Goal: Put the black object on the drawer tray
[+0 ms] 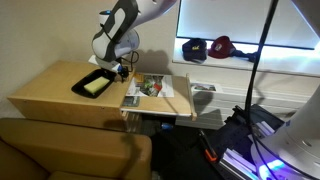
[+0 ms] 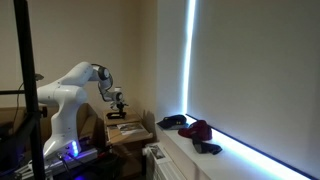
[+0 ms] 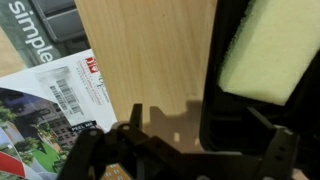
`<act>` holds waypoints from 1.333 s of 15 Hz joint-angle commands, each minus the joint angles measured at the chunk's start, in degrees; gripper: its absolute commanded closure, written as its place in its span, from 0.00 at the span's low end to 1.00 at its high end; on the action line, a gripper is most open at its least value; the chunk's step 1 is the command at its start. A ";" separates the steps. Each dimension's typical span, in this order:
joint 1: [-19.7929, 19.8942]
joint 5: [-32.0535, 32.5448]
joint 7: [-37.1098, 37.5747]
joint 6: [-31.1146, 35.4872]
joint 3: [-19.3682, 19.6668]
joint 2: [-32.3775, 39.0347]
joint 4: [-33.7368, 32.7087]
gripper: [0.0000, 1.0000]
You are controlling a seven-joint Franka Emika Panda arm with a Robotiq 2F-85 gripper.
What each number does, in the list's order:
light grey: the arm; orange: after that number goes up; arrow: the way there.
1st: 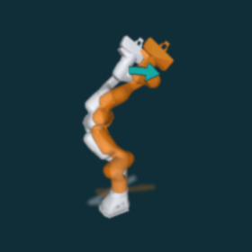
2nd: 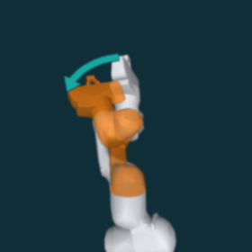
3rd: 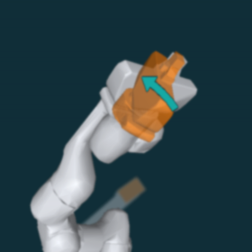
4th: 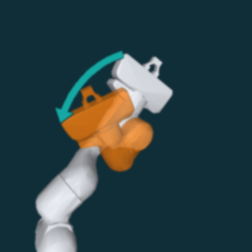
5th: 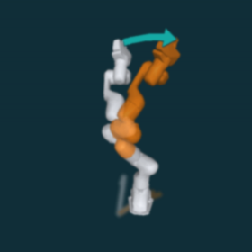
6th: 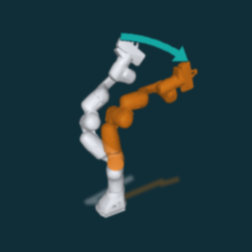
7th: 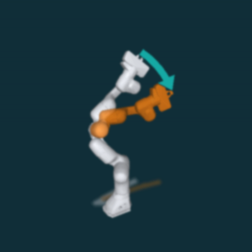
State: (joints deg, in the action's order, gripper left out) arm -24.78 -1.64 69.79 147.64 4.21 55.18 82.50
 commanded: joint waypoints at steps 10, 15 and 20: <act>-1.04 1.81 3.46 -1.14 1.11 3.56 -0.59 0.44; -1.20 2.89 5.56 -2.58 1.89 2.54 0.07 0.80; -1.68 5.12 9.73 -2.89 4.51 -1.53 4.23 0.96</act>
State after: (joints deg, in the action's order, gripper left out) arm -25.75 1.66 76.83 144.66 6.73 55.74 82.63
